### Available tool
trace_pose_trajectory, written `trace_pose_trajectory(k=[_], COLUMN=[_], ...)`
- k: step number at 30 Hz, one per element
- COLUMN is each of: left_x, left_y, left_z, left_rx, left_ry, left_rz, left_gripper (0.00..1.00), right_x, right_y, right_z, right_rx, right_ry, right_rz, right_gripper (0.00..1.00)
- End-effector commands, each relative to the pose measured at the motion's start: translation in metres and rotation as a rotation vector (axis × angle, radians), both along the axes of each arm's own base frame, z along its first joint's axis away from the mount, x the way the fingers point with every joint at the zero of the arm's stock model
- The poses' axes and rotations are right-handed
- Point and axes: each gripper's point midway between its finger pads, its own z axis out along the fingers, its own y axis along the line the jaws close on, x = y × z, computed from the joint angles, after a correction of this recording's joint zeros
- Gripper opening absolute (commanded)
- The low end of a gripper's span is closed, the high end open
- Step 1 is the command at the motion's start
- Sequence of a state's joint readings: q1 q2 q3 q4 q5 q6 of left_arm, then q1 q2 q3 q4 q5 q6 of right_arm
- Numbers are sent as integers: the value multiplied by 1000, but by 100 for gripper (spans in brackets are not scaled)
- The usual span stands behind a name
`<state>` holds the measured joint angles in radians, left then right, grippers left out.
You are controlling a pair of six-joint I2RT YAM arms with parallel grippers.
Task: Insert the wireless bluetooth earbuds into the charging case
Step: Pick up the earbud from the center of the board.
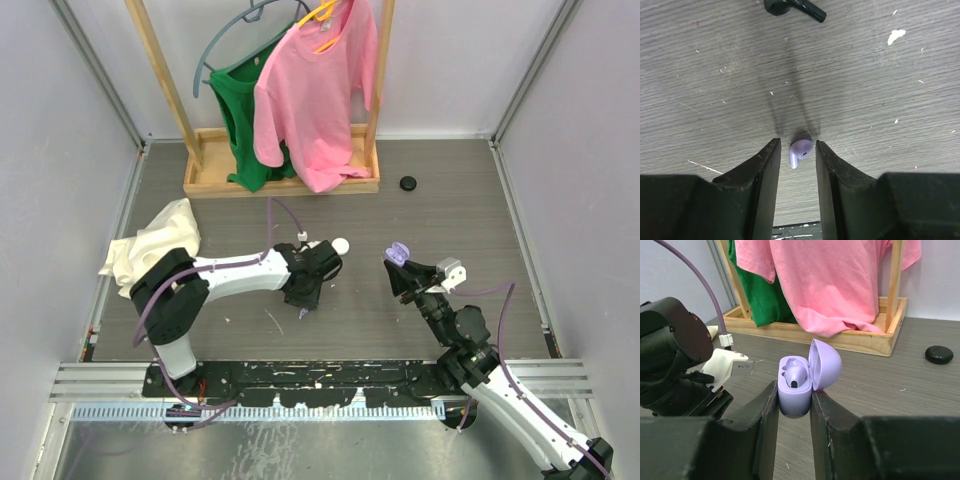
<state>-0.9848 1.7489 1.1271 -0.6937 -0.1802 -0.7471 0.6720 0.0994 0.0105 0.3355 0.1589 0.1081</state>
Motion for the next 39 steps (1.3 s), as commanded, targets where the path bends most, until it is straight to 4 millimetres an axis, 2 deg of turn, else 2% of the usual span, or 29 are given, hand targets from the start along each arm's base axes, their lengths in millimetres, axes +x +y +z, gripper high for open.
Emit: trace_pose_trajectory(k=[1,14,20,30,39], left_x=[3,-2,-7,-11,-15], left_y=[-7,-4,-3,6,3], left_z=[4,-10,-16,-10,-2], left_rx=[-2,56,73,85,67], left_ry=[-7,15,37,43,55], left_rz=[-1,-13,-19,-22,-60], left_gripper=[36,34,28,29,29], right_x=[-1,0,0,-1,-1], right_y=[0,0,0,0,0], right_z=[10,9,9,10,10], right_rx=[36,34,34,36,35], right_ry=[-36,-30,-31,-34,-34], right_rz=[2,0,-1,2,2], right_gripper=[1,1,1,1,1])
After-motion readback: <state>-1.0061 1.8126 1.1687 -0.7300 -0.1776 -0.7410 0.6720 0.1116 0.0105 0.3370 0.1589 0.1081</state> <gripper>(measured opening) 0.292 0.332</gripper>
